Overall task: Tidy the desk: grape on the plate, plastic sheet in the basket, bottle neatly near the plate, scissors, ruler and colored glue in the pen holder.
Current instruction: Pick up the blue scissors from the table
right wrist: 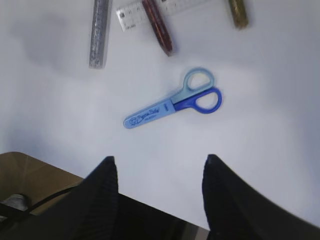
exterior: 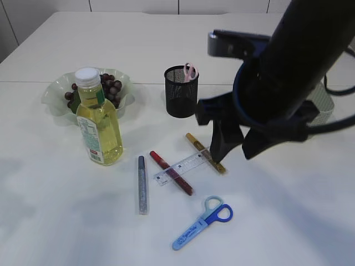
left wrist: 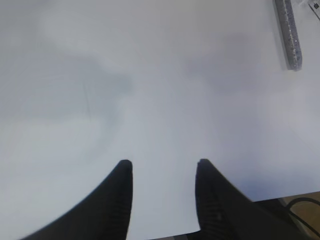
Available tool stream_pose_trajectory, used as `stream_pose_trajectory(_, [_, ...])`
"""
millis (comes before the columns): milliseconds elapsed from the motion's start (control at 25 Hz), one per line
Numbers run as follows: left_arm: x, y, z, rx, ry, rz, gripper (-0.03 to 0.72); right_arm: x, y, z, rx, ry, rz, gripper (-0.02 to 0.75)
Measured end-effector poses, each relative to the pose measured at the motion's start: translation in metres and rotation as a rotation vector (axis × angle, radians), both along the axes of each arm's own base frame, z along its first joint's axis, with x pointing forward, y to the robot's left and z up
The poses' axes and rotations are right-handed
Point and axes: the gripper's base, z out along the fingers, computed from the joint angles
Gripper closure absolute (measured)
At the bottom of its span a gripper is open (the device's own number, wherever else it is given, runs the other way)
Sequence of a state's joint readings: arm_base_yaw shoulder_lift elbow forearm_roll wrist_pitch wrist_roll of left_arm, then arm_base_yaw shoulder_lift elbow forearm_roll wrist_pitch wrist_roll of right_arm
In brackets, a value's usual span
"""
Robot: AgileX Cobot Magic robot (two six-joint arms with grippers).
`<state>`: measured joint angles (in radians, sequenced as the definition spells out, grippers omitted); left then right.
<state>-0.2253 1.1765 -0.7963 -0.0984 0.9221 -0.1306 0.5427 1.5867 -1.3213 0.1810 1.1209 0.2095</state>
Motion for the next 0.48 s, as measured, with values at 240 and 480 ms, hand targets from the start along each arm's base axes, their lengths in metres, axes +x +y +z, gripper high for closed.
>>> stream_pose_trajectory(240, [0.0, 0.0, 0.0, 0.0, -0.002, 0.0, 0.379, -0.03, 0.019, -0.041, 0.048, 0.065, -0.209, 0.302])
stream_pose_trajectory(480, [0.0, 0.0, 0.0, 0.0, -0.002, 0.0, 0.379, -0.034, 0.042, -0.06, 0.182, 0.098, -0.564, 0.302])
